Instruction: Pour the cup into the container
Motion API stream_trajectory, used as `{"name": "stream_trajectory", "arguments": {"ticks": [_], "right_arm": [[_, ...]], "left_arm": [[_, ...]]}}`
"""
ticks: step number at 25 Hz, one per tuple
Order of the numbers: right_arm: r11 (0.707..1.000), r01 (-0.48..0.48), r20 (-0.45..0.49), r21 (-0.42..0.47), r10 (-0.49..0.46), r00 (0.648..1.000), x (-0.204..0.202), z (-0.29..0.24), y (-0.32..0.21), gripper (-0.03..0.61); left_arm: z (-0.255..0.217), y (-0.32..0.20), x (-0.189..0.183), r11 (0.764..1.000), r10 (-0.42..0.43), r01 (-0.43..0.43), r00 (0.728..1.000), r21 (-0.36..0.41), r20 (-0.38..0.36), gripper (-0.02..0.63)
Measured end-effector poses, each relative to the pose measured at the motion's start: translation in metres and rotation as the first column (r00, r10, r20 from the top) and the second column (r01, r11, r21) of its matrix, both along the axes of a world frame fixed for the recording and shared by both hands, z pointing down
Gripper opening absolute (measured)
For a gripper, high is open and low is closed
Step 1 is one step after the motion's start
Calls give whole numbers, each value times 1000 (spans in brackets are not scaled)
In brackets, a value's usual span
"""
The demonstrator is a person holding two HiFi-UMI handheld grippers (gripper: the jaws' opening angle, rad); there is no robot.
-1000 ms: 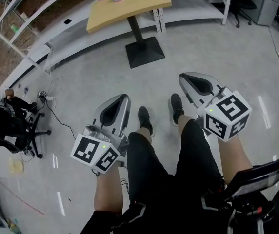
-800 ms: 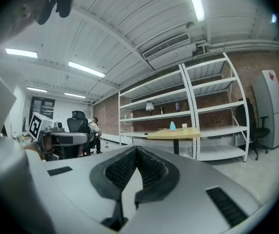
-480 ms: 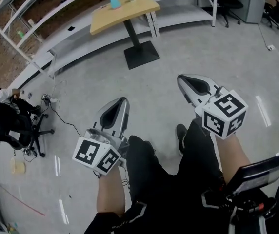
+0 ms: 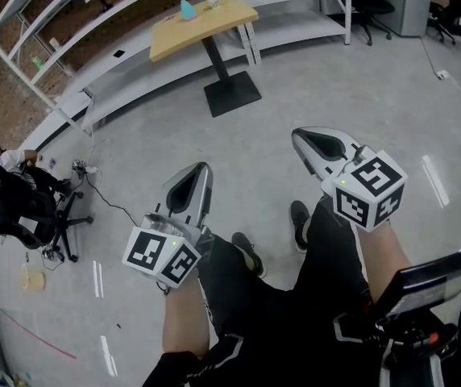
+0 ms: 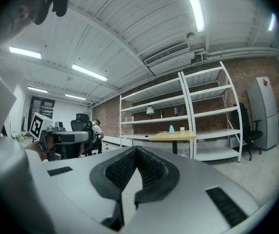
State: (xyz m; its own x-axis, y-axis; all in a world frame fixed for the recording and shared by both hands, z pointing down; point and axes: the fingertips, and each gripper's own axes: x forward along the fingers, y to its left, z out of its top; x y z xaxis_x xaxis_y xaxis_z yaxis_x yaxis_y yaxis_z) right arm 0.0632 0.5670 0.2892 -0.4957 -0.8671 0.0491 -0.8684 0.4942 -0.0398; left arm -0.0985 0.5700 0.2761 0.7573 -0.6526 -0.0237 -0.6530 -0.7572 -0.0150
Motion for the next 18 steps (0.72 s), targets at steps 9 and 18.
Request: {"name": "stream_trajectory", "arguments": {"ticks": [9,18], "right_arm": [[1000,-10,-14,4,10,1000,0,-5,2,0],[1000,-10,-19,-7,10,1000,4,1,0,0]], "left_arm": [[-6,1,-9,1000,-15,15,1000,7,-9,2],[3,-2,-7,1000,-17,17,1000,-7,-3,2]]}}
